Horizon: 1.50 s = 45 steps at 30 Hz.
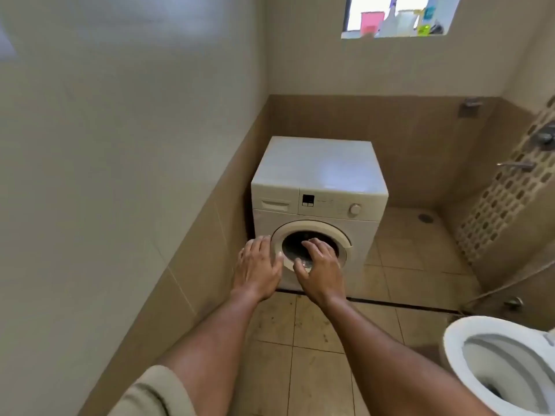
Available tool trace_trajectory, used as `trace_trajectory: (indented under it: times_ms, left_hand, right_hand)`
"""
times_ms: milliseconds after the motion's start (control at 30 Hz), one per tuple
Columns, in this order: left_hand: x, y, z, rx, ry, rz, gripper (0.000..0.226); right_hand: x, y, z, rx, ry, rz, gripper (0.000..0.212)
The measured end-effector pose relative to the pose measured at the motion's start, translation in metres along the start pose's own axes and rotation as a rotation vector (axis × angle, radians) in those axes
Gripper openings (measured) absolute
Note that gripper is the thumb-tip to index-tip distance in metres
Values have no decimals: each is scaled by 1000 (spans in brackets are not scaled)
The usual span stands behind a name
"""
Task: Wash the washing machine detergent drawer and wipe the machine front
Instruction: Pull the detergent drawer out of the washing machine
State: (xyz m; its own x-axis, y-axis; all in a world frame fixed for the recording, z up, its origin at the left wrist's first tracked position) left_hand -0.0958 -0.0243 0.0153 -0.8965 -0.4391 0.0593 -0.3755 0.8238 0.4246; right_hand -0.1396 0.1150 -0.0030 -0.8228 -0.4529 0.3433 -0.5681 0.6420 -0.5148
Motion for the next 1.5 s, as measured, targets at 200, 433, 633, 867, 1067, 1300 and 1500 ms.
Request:
trace_trajectory:
  times_ms: [200,433,633,867,1067,1300,1500]
  left_hand:
    - [74,-22,50,-460,-148,-435,62]
    - [176,-45,104,-854,-207,-734,63]
    - [276,-74,180,-1067,-319,-859,73]
    - [375,-92,245,-1337,-503,-1036,78]
    - [431,-89,282,-1707,-433,-1204,91]
    - [456,-84,300,-1781,-427,-1221,78]
    - [464,-83,300,-1710,-481,-1265,63]
  right_hand:
    - [65,61,40,321,-8,226,60]
    - [135,115,108,635,30,495,57]
    - [202,158,181,903,74,667,55]
    - [280,193,275,1216,178,930,54]
    - [336,210,309,1566,381,1095,72]
    - [358,217,338,1773,573,1315,79]
    - [358,226,341,1578,504,1300,68]
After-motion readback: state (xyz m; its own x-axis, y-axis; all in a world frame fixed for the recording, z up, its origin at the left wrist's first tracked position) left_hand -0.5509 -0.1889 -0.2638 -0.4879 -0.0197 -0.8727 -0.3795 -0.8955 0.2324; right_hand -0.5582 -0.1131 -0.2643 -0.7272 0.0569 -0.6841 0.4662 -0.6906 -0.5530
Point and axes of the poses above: each hand's wrist, its own x-axis towards the middle knuckle, its own z-axis out of the palm, y = z × x, the point moved 10 cm from there along x, towards the middle knuckle, and after that the axes turned 13 degrees about -z, right-handed, at the moved point
